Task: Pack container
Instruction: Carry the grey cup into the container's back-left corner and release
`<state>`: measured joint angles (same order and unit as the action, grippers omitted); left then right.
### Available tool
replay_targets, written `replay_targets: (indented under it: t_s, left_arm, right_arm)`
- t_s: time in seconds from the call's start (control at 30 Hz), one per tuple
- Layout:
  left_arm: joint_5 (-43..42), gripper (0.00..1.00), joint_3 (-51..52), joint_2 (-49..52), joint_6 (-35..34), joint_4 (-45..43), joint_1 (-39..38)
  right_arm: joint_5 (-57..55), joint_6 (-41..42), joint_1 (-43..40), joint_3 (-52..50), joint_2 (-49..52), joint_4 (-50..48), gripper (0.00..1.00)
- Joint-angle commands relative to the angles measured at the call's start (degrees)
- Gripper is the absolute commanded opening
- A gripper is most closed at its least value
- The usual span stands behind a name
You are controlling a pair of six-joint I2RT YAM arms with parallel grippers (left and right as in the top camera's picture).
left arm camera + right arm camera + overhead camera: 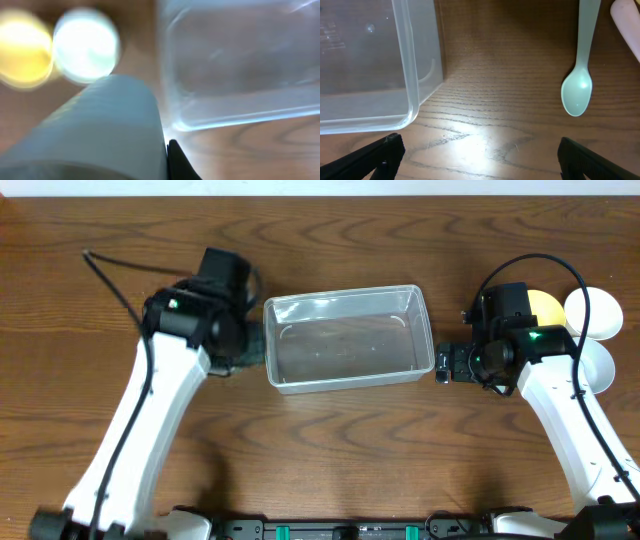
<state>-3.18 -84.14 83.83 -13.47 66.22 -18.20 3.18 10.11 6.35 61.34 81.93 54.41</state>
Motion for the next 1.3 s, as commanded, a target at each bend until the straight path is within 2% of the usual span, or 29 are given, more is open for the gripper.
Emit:
replay_targets:
  t_s: [0.0, 0.23, 0.4, 0.7, 0.8, 0.83, 0.87, 0.93, 1.0, 1.13, 1.27]
  left_arm:
    - [4.11, 0.06, -3.06, 0.09, 2.6, -2.78, -4.87]
    - [3.76, 0.06, -3.13, 9.29, 4.24, -12.22, -9.16]
    - [0.61, 0.06, -3.13, 18.6, 4.28, -14.38, -9.27]
    - [0.87, 0.07, -3.13, 30.32, 6.03, -19.02, -8.74]
    - [0.92, 0.15, -3.13, 31.71, 6.19, -19.12, -8.72]
    - [1.11, 0.27, -3.13, 31.82, 6.19, -19.12, -8.72]
    - [1.38, 0.34, -3.13, 31.82, 6.25, -19.19, -8.72]
    - [2.21, 0.4, -3.41, 31.45, 6.4, -19.08, -8.72]
    - [3.04, 0.52, -4.42, 30.71, 6.43, -17.64, -8.72]
    - [3.45, 0.59, -9.73, 26.69, 6.38, -10.95, -8.72]
    - [9.11, 0.64, -16.7, 19.5, 6.38, -4.61, -8.72]
  right_arm:
    - [-0.37, 0.55, 0.37, 0.68, 0.2, -0.35, 0.99]
    - [-0.35, 0.55, 0.37, 0.68, 0.2, 0.09, 0.99]
    - [-0.37, 0.55, 0.37, 0.68, 0.2, 0.48, 0.99]
    - [-0.35, 0.55, 0.37, 0.68, 0.2, 0.7, 0.99]
    - [-0.37, 0.52, 0.37, 0.68, 0.2, 0.9, 0.99]
    - [-0.37, 0.52, 0.37, 0.68, 0.2, 0.9, 0.99]
    - [-0.37, 0.52, 0.37, 0.68, 0.2, 0.9, 0.99]
    - [-0.37, 0.55, 0.37, 0.68, 0.2, 0.92, 0.99]
    - [-0.37, 0.52, 0.37, 0.68, 0.2, 1.14, 0.99]
    - [-0.37, 0.5, 0.37, 0.68, 0.2, 1.49, 0.99]
    - [-0.37, 0.52, 0.37, 0.68, 0.2, 1.44, 0.99]
